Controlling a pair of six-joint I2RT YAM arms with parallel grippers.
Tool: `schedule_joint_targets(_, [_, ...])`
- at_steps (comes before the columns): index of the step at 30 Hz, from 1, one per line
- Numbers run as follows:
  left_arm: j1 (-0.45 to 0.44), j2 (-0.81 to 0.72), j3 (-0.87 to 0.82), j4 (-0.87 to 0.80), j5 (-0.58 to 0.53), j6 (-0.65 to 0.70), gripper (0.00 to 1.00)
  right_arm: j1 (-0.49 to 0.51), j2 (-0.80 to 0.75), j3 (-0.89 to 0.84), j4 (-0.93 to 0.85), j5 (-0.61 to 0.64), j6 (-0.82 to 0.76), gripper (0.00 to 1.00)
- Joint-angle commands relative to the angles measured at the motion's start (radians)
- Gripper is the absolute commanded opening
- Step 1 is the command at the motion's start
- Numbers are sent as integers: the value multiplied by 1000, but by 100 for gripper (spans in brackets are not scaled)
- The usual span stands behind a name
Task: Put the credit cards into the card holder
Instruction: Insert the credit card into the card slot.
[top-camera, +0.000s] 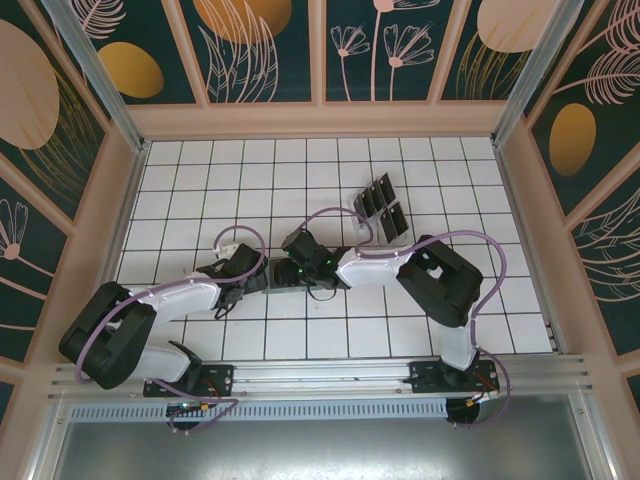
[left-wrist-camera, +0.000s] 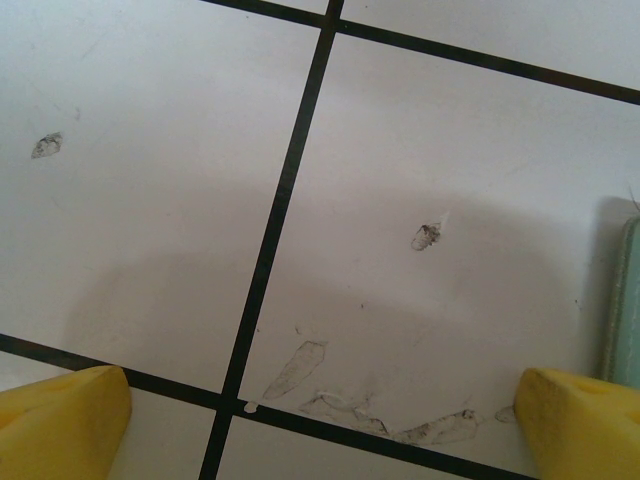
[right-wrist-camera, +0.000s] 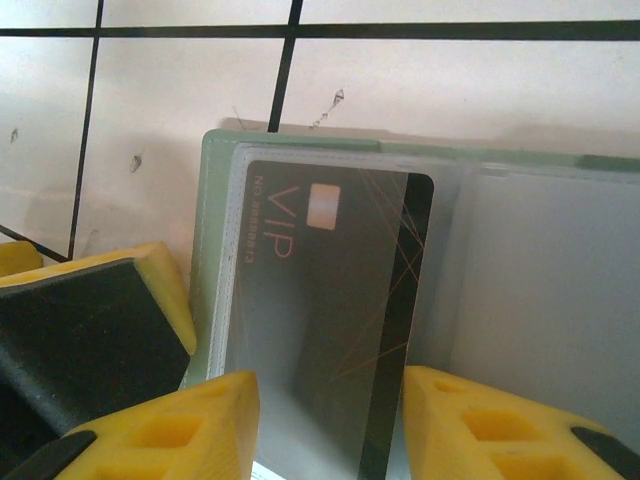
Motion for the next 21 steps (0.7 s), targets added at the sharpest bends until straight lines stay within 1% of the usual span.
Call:
schedule_joint_targets(1, [5, 21, -27, 34, 68, 9, 99, 10, -3, 19, -5, -4, -12, 42])
schedule_joint_targets(6, [5, 0, -20, 21, 54, -3, 99, -4, -74, -19, -30, 57, -17, 42])
schedule_joint_targets(10, [6, -30, -20, 3, 30, -27, 99, -18, -103, -22, -49, 64, -31, 42])
schedule_joint_targets(11, [6, -36, -23, 0, 24, -33, 99, -18, -105, -16, -57, 83, -36, 42])
schedule_joint_targets(16, [5, -46, -18, -20, -16, -42, 99, -22, -81, 12, -66, 78, -57, 42])
schedule_joint_targets(21, [6, -38, -14, -29, -28, -47, 99, -30, -43, 23, -47, 73, -61, 42])
